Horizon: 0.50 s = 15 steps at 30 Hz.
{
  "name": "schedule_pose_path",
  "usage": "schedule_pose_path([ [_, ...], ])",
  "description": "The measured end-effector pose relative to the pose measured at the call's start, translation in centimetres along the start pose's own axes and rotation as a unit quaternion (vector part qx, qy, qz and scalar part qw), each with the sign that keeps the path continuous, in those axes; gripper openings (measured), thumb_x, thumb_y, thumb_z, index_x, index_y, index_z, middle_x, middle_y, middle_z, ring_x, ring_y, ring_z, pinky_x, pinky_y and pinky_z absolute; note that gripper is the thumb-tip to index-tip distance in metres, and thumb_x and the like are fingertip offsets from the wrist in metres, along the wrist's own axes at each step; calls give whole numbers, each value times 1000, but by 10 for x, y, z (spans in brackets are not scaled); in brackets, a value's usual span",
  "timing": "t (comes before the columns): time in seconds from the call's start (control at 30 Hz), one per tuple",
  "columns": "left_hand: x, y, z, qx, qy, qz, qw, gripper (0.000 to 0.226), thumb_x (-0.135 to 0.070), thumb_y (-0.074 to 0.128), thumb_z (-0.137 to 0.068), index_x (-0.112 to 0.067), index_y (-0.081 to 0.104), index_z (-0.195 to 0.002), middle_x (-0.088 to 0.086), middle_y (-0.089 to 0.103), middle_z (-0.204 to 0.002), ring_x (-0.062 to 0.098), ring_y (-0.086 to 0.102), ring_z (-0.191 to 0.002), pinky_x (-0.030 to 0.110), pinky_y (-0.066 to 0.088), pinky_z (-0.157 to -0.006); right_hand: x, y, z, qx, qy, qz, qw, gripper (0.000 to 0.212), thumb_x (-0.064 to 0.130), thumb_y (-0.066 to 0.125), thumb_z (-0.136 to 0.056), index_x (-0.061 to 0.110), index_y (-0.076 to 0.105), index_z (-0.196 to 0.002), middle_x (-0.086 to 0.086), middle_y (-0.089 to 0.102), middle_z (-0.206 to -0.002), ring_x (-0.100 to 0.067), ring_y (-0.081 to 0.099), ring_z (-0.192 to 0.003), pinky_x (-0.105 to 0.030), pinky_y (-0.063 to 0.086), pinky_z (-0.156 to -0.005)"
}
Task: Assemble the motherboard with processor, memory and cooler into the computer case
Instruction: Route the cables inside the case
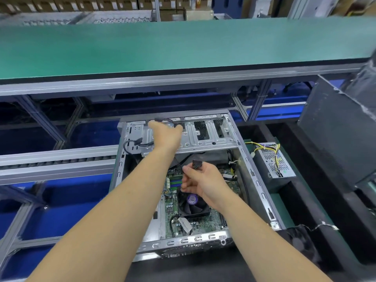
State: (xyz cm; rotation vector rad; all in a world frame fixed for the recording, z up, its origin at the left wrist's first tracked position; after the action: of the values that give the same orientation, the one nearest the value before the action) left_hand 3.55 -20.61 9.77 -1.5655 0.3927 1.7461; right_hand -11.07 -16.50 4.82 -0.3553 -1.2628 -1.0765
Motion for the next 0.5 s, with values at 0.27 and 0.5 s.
schedule_pose_path([
  [0.27, 16, 7, -16, -32, 35, 6, 999, 13, -13, 52, -97, -10, 65, -96, 0, 65, -84, 14, 54, -69, 27, 36, -55, 2, -3, -1, -9, 7, -17, 1000, 12, 11, 64, -98, 0, 64, -94, -12, 68, -79, -22, 66, -70, -32, 59, -70],
  [0.5, 8, 0, 2, 48, 145, -81, 985, 12, -23, 61, -92, -33, 66, -97, -19, 64, -100, 13, 58, -107, 29, 47, -85, 2, -5, -2, -55, 22, 27, 998, 29, 31, 60, -101, 6, 72, -105, -9, 68, -88, -18, 63, -72, -32, 57, -69],
])
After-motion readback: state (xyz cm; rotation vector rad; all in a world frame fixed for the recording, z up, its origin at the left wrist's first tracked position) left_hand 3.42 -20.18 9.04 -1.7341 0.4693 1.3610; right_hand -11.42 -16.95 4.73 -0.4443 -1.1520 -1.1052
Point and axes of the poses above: each hand's wrist, its own z-axis away from the middle knuckle, its own y-axis out of the palm, x = y × z, the point moved 3 cm from there along -z, towards the middle knuckle
